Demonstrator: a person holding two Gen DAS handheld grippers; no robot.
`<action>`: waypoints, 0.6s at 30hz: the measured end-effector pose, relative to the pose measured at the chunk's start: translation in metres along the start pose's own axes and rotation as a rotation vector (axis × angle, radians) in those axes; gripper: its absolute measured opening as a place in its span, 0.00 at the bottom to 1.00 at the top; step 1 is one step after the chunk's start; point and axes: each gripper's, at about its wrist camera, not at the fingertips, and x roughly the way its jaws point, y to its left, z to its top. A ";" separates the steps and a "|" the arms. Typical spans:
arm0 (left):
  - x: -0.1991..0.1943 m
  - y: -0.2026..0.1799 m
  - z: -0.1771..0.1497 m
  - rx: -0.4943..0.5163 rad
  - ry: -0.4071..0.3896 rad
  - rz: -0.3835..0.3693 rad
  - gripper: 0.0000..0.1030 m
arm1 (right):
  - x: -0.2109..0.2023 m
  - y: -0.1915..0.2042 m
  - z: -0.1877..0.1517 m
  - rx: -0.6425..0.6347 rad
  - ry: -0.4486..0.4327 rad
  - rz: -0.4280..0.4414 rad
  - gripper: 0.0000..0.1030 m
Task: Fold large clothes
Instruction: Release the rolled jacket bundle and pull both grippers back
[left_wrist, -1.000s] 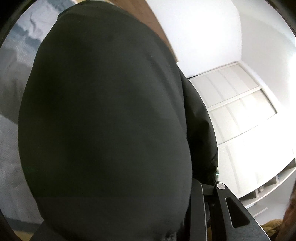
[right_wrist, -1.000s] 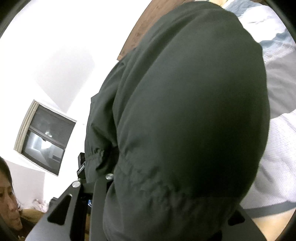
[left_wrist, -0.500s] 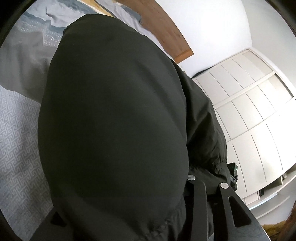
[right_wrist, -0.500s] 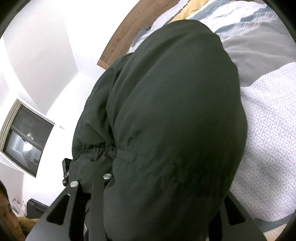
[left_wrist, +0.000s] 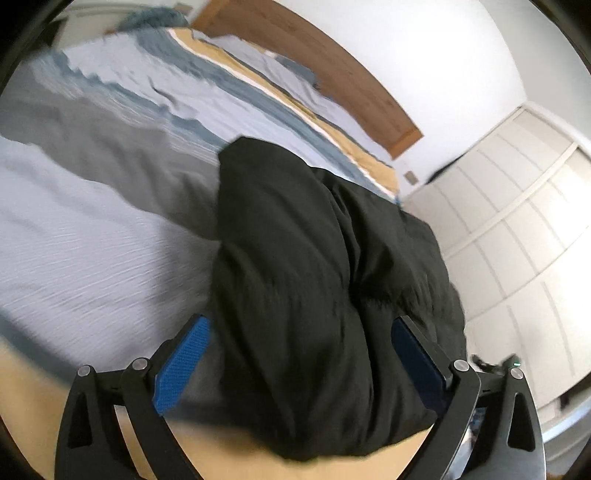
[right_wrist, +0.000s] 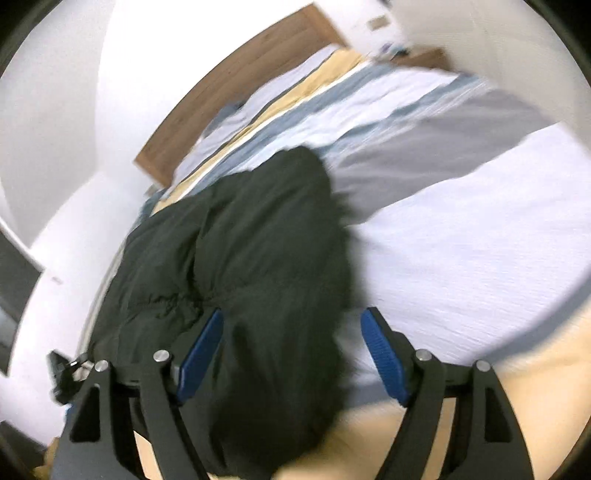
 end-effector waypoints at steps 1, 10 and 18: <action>-0.020 0.010 -0.005 0.008 -0.002 0.024 0.95 | -0.012 0.000 -0.006 -0.001 -0.009 -0.027 0.75; -0.197 0.002 -0.104 0.103 -0.032 0.058 0.99 | -0.133 0.030 -0.107 -0.015 -0.030 -0.086 0.75; -0.273 -0.045 -0.174 0.225 -0.076 0.089 0.99 | -0.209 0.109 -0.179 -0.157 -0.076 -0.140 0.75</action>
